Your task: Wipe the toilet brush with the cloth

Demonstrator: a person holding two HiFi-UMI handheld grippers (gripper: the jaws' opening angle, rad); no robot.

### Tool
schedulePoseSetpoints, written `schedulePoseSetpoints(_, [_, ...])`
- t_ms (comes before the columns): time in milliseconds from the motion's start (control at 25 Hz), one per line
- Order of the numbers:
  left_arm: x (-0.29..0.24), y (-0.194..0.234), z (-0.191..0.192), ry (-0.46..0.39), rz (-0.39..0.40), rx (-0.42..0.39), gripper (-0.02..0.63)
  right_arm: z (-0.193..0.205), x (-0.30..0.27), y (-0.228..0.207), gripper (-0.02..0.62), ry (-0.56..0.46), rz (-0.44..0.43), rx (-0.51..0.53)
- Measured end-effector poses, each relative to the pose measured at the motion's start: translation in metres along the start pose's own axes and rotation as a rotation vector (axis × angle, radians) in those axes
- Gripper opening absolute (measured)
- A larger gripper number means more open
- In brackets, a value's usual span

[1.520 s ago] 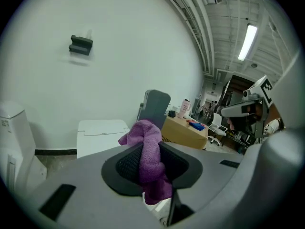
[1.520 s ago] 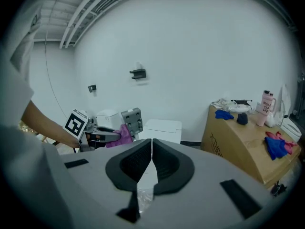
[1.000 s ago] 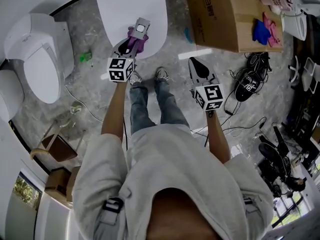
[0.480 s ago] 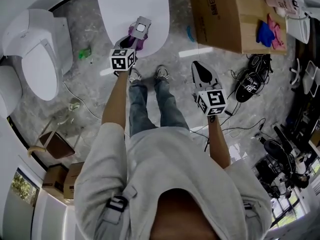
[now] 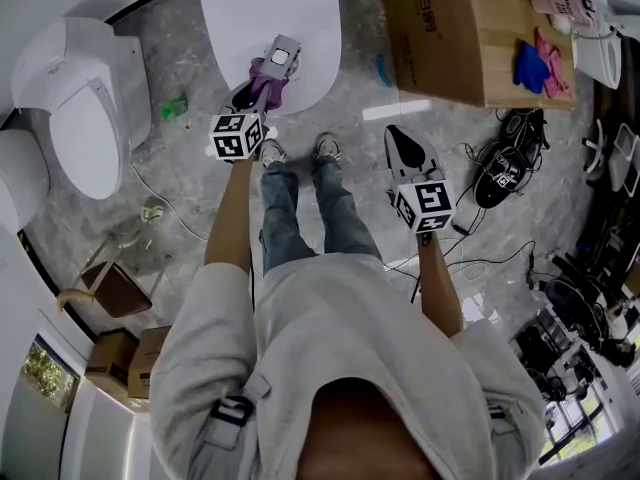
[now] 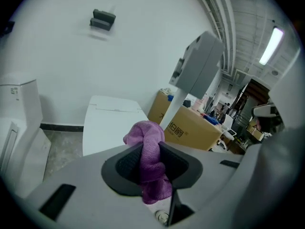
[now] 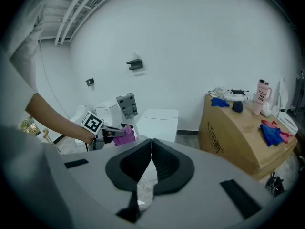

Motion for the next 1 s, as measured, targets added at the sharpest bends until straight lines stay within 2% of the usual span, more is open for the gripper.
schedulePoseSetpoints(360, [0.055, -0.015, -0.051, -0.243, 0.052, -0.039, 0.107, -0.001, 0.002, 0.006, 0.032, -0.006, -0.016, -0.005])
schedulePoseSetpoints(520, [0.062, -0.019, -0.075, -0.323, 0.085, -0.049, 0.106, -0.001, 0.000, 0.010, 0.032, -0.003, -0.022, -0.005])
schedulePoseSetpoints(720, [0.070, -0.025, -0.111, -0.403, 0.151, -0.113, 0.106, -0.001, -0.002, 0.012, 0.032, -0.001, -0.025, -0.003])
schedulePoseSetpoints(800, [0.070, -0.025, -0.123, -0.417, 0.183, -0.119, 0.107, 0.000, -0.003, 0.013, 0.032, -0.001, -0.027, -0.004])
schedulePoseSetpoints(1000, [0.052, -0.022, -0.127, -0.358, 0.269, -0.121, 0.106, 0.000, -0.006, 0.018, 0.032, 0.011, -0.035, -0.002])
Point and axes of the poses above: the fingertips, and each gripper's own axes: x backward along the fingers, y to its left, z out of its underside, the point moved 9 cm from there along x, backward along the fingers, and after that the axes turned 9 degrees about x, right-handed, at the moved point
